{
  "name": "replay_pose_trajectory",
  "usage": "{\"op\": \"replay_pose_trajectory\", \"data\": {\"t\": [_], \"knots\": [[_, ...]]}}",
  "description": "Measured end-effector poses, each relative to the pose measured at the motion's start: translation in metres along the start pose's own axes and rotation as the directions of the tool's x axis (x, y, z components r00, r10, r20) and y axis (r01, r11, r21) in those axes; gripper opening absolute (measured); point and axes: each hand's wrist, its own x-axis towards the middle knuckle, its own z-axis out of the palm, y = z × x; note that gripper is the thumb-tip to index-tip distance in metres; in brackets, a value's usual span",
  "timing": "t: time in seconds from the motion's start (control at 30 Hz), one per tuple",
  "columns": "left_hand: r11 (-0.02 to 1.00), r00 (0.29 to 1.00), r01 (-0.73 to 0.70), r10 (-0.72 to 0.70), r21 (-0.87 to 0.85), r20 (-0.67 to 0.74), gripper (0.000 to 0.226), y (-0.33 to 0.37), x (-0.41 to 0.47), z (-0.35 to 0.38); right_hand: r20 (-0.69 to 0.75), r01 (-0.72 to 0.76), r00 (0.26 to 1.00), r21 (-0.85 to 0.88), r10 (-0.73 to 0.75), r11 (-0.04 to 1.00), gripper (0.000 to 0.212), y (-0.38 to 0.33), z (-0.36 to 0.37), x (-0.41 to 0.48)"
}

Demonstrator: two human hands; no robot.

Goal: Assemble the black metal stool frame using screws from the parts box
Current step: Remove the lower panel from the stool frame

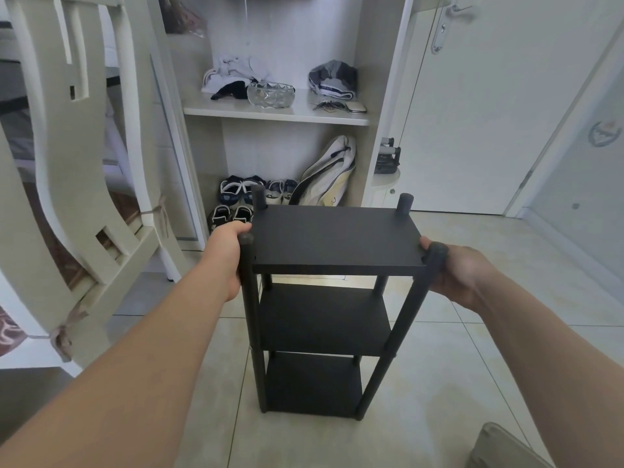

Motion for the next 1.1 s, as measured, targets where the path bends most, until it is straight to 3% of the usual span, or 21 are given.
{"op": "replay_pose_trajectory", "data": {"t": [0.3,0.43,0.5,0.6,0.7,0.73,0.8,0.93,1.1], "knots": [[1.000,1.000,-0.010,0.010,0.004,-0.019,0.035,-0.001,-0.002,0.001,-0.013,-0.039,0.999,-0.005,0.039,0.999,0.021,0.003,0.002,-0.006],[0.999,0.994,-0.021,0.026,-0.041,0.109,0.041,-0.003,-0.004,-0.005,-0.031,-0.009,0.999,-0.026,0.008,1.000,0.037,0.000,-0.001,-0.013],[0.998,0.990,-0.018,0.025,-0.053,0.136,0.047,-0.009,-0.003,-0.013,-0.052,0.047,0.997,-0.054,-0.049,0.997,0.045,-0.007,-0.004,-0.017],[1.000,0.999,0.002,-0.001,-0.024,0.053,0.039,-0.022,-0.001,-0.028,-0.151,0.282,0.939,-0.180,-0.310,0.942,0.039,-0.017,-0.004,-0.025],[0.943,0.996,0.005,-0.033,0.332,0.077,0.053,-0.044,-0.005,-0.046,-0.011,0.466,0.842,-0.492,-0.540,0.736,0.039,-0.021,0.002,-0.035],[0.876,0.990,-0.021,-0.049,0.483,0.133,0.056,-0.055,-0.007,-0.050,0.039,0.467,0.833,-0.587,-0.553,0.662,0.035,-0.021,0.003,-0.037],[0.766,0.973,-0.070,-0.090,0.639,0.215,0.052,-0.077,-0.005,-0.055,0.043,0.404,0.857,-0.676,-0.514,0.616,0.018,-0.020,0.003,-0.040],[0.803,0.988,-0.099,0.011,0.588,0.151,0.018,-0.102,0.011,-0.045,0.035,0.349,0.886,-0.707,-0.462,0.615,0.024,-0.019,-0.001,-0.048],[0.867,0.976,-0.211,0.214,0.451,0.045,0.033,-0.109,0.023,-0.011,-0.030,0.328,0.860,-0.730,-0.509,0.599,0.023,-0.017,-0.010,-0.050]]}}
